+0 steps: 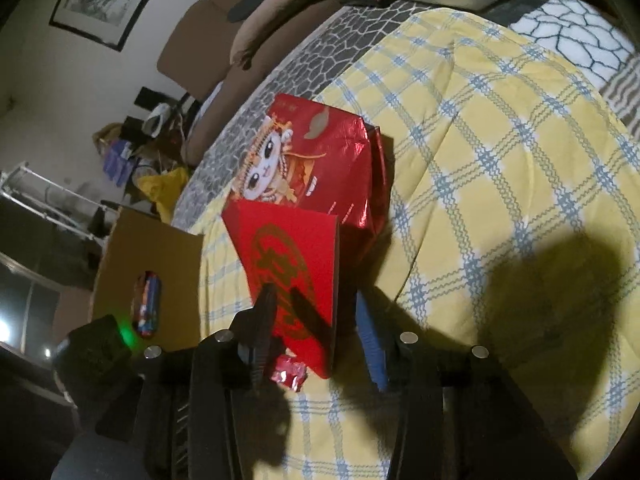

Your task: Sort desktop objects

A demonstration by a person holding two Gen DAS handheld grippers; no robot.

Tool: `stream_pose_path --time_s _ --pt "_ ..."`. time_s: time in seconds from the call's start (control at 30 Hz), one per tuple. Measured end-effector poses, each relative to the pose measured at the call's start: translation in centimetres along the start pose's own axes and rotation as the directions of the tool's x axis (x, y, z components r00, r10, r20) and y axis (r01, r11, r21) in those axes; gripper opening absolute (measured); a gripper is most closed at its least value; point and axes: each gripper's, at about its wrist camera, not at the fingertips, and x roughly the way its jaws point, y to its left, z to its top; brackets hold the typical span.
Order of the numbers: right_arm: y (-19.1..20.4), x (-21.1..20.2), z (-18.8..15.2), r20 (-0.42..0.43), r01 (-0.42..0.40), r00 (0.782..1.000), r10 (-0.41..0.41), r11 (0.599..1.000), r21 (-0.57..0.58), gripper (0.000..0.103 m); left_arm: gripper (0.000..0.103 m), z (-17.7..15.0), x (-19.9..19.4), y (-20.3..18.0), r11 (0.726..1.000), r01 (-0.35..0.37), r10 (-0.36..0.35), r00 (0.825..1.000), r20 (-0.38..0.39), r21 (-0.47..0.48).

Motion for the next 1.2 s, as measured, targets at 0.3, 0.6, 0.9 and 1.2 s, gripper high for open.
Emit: stream_pose_path --time_s 0.3,0.6,0.9,1.2 --pt "0.1 0.0 -0.1 0.034 -0.054 0.998 0.054 0.999 -0.002 0.011 0.063 -0.4 -0.6 -1.4 0.999 -0.027 0.027 1.000 0.012 0.047" --pt "2.4 -2.7 0.5 0.093 -0.037 0.995 0.043 0.997 -0.067 0.005 0.039 -1.2 0.2 -3.2 0.972 -0.159 0.156 0.987 0.033 0.171" --pt "3.1 -3.4 0.6 0.110 -0.013 0.994 0.023 0.996 -0.089 0.005 0.006 -1.3 -0.3 -2.5 0.987 -0.109 0.105 0.994 0.033 0.122" --pt "4.2 -5.4 0.9 0.156 -0.045 0.986 0.060 0.994 -0.101 0.004 0.005 0.2 -3.9 -2.1 0.996 -0.054 0.049 0.996 0.077 0.065"
